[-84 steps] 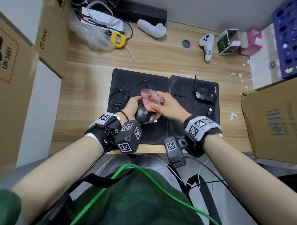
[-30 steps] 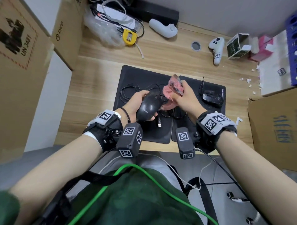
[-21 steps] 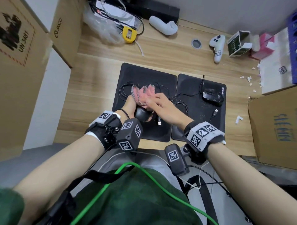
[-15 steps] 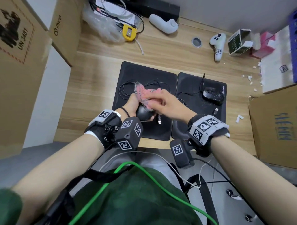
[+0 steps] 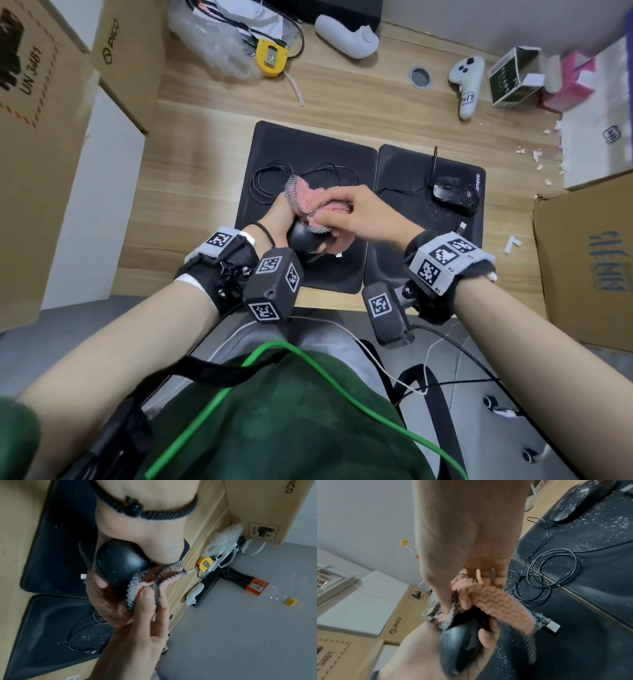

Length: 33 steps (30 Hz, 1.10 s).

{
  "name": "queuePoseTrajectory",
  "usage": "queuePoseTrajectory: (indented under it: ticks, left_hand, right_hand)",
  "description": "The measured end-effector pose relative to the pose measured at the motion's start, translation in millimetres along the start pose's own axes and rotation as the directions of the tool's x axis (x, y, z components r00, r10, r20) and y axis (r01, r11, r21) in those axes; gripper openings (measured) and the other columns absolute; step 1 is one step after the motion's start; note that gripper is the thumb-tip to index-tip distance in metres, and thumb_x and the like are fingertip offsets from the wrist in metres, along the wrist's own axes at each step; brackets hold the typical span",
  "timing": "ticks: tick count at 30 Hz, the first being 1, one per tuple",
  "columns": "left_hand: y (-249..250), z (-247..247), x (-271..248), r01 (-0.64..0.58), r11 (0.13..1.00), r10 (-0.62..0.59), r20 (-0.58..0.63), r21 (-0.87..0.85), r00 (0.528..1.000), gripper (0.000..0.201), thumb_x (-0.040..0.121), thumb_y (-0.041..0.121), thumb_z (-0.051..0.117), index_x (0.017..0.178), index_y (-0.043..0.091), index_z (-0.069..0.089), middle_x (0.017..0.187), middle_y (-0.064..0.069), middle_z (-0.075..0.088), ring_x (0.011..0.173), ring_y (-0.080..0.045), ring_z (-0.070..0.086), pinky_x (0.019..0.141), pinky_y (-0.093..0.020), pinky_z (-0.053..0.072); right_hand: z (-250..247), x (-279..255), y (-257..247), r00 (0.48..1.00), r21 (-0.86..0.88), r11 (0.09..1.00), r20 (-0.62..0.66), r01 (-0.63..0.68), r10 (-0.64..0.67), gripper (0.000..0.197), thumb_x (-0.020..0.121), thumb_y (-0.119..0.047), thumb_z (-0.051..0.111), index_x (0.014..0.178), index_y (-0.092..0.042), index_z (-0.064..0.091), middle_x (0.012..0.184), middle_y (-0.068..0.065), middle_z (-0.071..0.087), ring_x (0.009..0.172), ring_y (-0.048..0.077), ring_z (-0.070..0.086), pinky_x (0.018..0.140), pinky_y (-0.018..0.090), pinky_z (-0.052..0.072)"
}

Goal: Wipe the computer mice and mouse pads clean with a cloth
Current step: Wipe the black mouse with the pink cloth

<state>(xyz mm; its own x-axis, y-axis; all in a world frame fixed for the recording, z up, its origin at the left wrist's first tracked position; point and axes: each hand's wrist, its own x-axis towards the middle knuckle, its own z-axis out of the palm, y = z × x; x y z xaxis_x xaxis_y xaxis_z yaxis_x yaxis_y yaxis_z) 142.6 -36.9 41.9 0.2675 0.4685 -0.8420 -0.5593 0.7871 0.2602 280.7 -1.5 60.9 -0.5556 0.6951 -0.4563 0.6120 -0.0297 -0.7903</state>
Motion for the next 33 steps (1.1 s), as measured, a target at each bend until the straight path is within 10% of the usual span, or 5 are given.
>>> queuePoseTrajectory:
  ticks: [3, 8, 23, 27, 33]
  left_hand:
    - [-6, 5, 3, 0.017, 0.989, -0.016, -0.008, 0.147, 1.0, 0.041, 0.095, 0.045, 0.033, 0.09, 0.013, 0.058, 0.07, -0.01, 0.061, 0.046, -0.023, 0.06, 0.047, -0.025, 0.051]
    - [-6, 3, 10, 0.018, 0.997, -0.01, -0.099, 0.078, 0.995, 0.046, 0.095, 0.044, 0.027, 0.08, 0.012, 0.056, 0.058, -0.008, 0.063, 0.053, -0.024, 0.055, 0.059, -0.025, 0.044]
    - [2, 36, 24, 0.023, 0.996, -0.009, -0.158, 0.088, 0.987, 0.043, 0.097, 0.04, 0.026, 0.081, 0.012, 0.055, 0.072, -0.009, 0.06, 0.054, -0.023, 0.059, 0.055, -0.022, 0.047]
    - [8, 43, 32, 0.019, 0.997, -0.012, -0.103, 0.069, 0.995, 0.045, 0.098, 0.042, 0.027, 0.08, 0.012, 0.055, 0.063, -0.008, 0.062, 0.046, -0.022, 0.061, 0.047, -0.021, 0.05]
    - [16, 46, 46, 0.009, 0.963, 0.037, -0.167, 0.269, 0.985, 0.049, 0.098, 0.053, 0.024, 0.102, 0.018, 0.058, 0.075, -0.009, 0.061, 0.056, -0.025, 0.058, 0.048, -0.027, 0.051]
  right_hand:
    - [-4, 9, 12, 0.986, -0.025, 0.996, -0.142, -0.089, 0.085, 0.016, 0.085, -0.029, 0.066, 0.099, -0.037, 0.065, 0.091, -0.006, 0.067, 0.075, 0.01, 0.062, 0.088, 0.037, 0.053]
    - [9, 2, 9, 0.997, 0.05, 0.996, -0.014, -0.08, 0.08, 0.022, 0.088, -0.029, 0.065, 0.11, -0.028, 0.064, 0.074, -0.005, 0.065, 0.051, -0.002, 0.057, 0.052, 0.013, 0.043]
    - [-30, -2, 25, 0.991, 0.234, 0.967, 0.101, -0.104, 0.082, 0.028, 0.095, -0.02, 0.058, 0.122, -0.017, 0.063, 0.109, 0.01, 0.071, 0.076, 0.005, 0.059, 0.068, 0.014, 0.046]
    - [-52, -8, 36, 0.988, 0.207, 0.972, 0.133, -0.109, 0.082, 0.032, 0.096, -0.013, 0.056, 0.128, -0.009, 0.059, 0.063, -0.029, 0.063, 0.047, -0.009, 0.048, 0.049, 0.006, 0.035]
    - [-60, 27, 45, 0.983, 0.291, 0.943, -0.033, -0.164, 0.181, 0.032, 0.096, -0.022, 0.056, 0.127, -0.015, 0.058, 0.086, 0.016, 0.065, 0.055, 0.008, 0.057, 0.053, 0.019, 0.045]
